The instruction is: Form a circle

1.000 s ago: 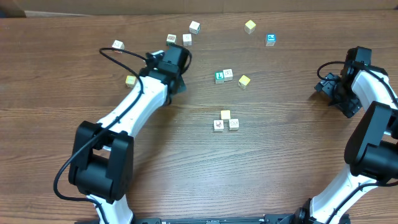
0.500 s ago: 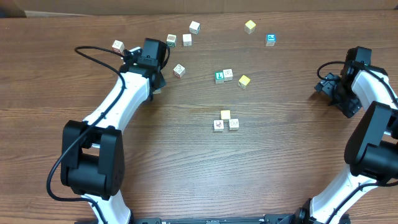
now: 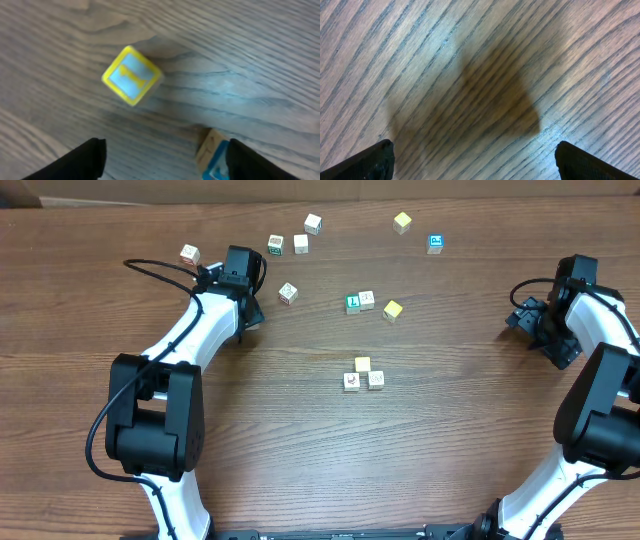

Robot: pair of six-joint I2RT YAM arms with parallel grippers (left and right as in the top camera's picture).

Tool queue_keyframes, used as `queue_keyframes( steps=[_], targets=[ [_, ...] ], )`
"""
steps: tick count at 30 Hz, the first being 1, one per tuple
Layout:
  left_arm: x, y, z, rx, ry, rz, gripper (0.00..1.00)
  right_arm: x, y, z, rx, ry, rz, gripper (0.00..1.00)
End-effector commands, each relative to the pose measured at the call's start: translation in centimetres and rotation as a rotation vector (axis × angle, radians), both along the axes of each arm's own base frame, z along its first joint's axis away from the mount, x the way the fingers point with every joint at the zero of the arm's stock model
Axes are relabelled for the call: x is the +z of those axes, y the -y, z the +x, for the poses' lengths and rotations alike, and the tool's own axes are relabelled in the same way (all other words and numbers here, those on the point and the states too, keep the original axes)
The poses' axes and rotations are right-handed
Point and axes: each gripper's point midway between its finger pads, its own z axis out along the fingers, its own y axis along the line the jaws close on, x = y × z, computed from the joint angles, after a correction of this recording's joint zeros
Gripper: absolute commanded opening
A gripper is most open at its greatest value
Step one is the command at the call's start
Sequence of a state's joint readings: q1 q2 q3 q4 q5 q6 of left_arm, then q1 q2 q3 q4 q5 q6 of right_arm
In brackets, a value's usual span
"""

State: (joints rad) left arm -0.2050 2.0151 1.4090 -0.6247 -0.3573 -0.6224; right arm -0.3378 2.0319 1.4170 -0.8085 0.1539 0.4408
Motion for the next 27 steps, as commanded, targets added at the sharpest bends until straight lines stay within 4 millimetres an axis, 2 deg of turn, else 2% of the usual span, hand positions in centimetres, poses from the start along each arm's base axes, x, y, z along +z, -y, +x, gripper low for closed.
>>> queue_keyframes(
  steps=[1, 6, 13, 20, 24, 27],
  targets=[
    [-0.4, 0.9, 0.6, -0.087, -0.019, -0.015, 0.63, 1.0, 0.0, 0.2, -0.002, 0.025, -0.011, 1.0],
    [-0.5, 1.2, 0.5, -0.113, -0.028, -0.026, 0.48, 1.0, 0.0, 0.2, -0.002, 0.026, -0.01, 1.0],
    [-0.5, 1.4, 0.5, -0.121, -0.029, -0.027, 0.52, 1.0, 0.0, 0.2, -0.002, 0.025, -0.011, 1.0],
    [-0.1, 1.6, 1.5, -0.122, 0.014, -0.033, 0.64, 1.0, 0.0, 0.2, -0.002, 0.025, -0.011, 1.0],
    [0.1, 1.8, 2.0, -0.125, 0.038, -0.045, 0.63, 1.0, 0.0, 0.2, -0.002, 0.025, -0.011, 1.0],
    [0.0, 3.0, 2.2, -0.156, 0.043, -0.103, 0.59, 1.0, 0.0, 0.2, -0.002, 0.025, -0.011, 1.0]
  ],
)
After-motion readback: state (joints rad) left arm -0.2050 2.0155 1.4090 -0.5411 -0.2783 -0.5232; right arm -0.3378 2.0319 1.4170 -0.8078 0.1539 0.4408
